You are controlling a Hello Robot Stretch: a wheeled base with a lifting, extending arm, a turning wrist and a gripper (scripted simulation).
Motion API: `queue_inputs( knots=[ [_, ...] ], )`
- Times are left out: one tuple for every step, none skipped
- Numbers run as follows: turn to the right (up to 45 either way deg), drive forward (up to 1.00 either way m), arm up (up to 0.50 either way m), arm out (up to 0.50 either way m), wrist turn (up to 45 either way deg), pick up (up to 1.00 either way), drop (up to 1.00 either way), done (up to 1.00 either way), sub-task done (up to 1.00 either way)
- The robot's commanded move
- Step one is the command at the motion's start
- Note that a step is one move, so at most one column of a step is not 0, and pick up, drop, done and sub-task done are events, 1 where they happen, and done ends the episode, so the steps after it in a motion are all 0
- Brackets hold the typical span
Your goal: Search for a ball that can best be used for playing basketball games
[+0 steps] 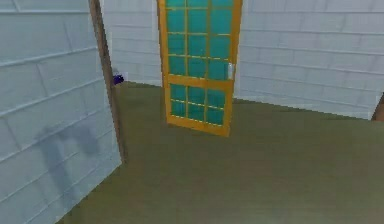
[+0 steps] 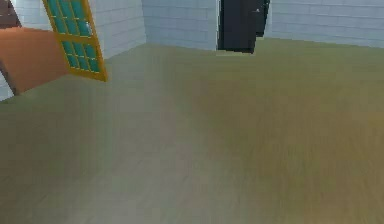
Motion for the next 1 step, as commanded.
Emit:
queue_inputs(
  knots=[
    [0.0, 1.0, 0.0, 0.0, 0.0, 0.0, 0.0, 0.0, 0.0]
  ],
)
